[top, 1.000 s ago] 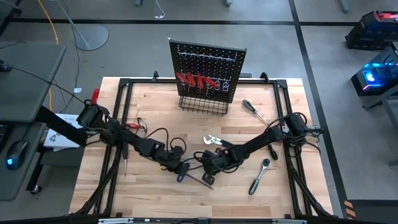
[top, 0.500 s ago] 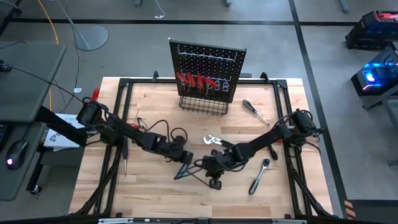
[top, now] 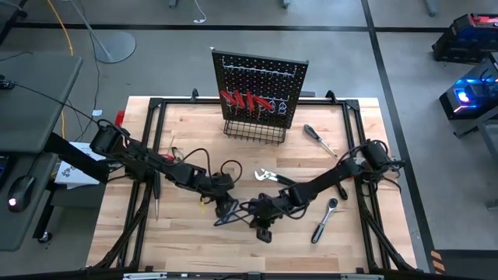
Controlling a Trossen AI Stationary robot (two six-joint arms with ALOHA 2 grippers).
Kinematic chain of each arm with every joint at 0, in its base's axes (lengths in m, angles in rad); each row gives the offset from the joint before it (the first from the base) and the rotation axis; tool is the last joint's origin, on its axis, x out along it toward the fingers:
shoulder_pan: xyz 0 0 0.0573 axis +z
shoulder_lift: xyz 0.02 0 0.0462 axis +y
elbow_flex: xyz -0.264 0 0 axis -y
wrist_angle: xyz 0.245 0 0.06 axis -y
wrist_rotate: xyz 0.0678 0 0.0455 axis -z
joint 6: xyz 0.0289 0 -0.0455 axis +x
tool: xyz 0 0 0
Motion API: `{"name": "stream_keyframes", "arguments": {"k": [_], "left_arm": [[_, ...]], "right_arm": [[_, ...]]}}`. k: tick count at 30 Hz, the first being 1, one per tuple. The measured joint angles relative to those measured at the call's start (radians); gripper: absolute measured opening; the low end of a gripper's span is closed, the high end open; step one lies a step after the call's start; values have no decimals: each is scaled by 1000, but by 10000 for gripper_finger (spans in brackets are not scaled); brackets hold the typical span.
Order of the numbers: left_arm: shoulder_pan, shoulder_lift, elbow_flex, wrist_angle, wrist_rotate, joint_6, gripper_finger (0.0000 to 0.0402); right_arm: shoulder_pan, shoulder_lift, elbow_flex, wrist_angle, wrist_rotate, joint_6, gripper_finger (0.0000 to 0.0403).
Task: Hang tools onto peg board
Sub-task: Hang the blue pick tool on the pegboard
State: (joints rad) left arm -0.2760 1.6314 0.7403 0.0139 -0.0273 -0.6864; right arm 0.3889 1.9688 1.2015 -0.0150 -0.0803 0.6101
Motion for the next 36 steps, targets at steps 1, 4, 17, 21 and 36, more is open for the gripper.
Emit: {"name": "stream_keyframes", "arguments": {"k": [1,4,17,21,36], "left_arm": [[0,0,0,0,0,54,0],[0,0,0,5,0,190,0],[-14,66,1,-53,11,230,0],[-54,84,4,-54,45,109,0],[-140,90,-1,22,1,-213,0]], "right_arm": [[1,11,0,23,0,18,0],[17,37,0,91,-1,70,0],[79,103,3,16,58,307,0],[74,79,3,-98,70,302,0],[19,16,4,-403,123,159,0]]}}
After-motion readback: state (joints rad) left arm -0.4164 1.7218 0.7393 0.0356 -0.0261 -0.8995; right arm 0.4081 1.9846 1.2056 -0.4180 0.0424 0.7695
